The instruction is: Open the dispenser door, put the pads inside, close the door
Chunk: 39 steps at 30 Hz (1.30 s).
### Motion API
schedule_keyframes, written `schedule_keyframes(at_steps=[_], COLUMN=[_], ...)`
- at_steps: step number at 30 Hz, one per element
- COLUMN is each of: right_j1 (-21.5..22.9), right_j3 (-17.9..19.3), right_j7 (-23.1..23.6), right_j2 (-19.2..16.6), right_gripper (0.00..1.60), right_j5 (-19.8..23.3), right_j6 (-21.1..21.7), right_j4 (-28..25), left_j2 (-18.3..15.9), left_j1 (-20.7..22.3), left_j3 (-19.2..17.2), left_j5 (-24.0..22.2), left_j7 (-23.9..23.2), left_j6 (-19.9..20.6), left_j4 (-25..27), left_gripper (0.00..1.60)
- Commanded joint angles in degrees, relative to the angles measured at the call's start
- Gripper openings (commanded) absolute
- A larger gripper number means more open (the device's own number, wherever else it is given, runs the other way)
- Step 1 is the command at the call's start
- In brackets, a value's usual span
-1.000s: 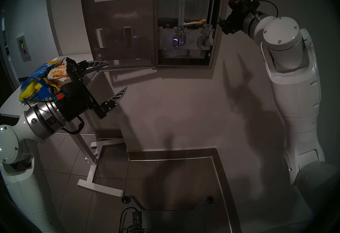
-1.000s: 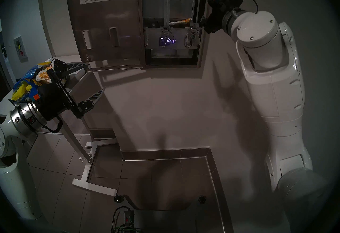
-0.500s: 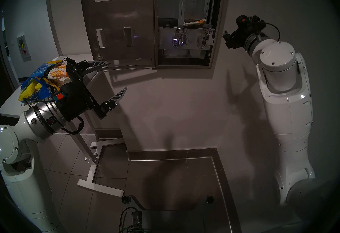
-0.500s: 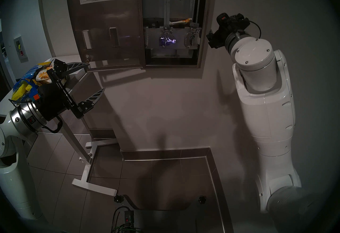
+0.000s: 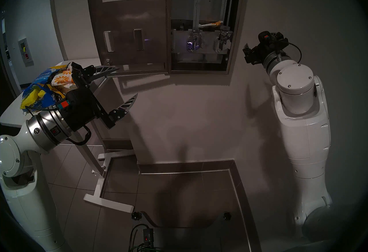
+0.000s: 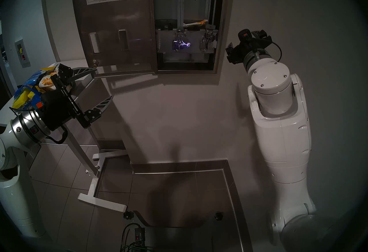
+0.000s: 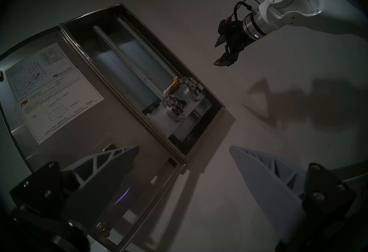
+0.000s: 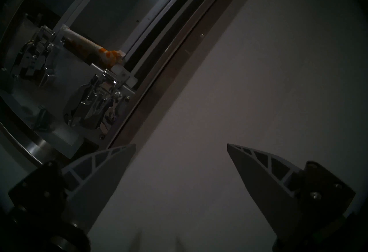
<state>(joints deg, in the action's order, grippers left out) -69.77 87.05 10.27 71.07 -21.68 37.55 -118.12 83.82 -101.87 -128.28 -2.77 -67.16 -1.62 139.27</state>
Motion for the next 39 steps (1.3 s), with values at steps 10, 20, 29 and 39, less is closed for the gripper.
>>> schedule_keyframes(at_steps=[10,20,29,39], right_j1=[-1.53,-1.57,-1.7,-1.74], right_j3=[1.08,1.22,1.51,1.71], right_j7=[-3.71,-3.76,-4.19,-4.16], right_j2=[1.95,2.71,3.73,4.17], right_gripper=[1.6,1.6,1.6,1.6], right_j5=[-0.36,0.03,0.08,-0.13], right_j6=[-3.5,-4.11,-4.61,-4.97], right_j4=[0.04,0.94,1.21,1.3], left_j2=[-0.14,-0.13,-0.12,-0.12], left_j1=[0.92,0.93,0.94,0.94], left_j3=[0.09,0.09,0.09,0.08], left_j5=[-0.56,-0.56,-0.55,-0.55], left_j7=[0.21,0.19,0.18,0.17], left_j6=[0.14,0.15,0.15,0.15], left_j4=[0.73,0.73,0.73,0.73], left_gripper=[1.6,1.6,1.6,1.6])
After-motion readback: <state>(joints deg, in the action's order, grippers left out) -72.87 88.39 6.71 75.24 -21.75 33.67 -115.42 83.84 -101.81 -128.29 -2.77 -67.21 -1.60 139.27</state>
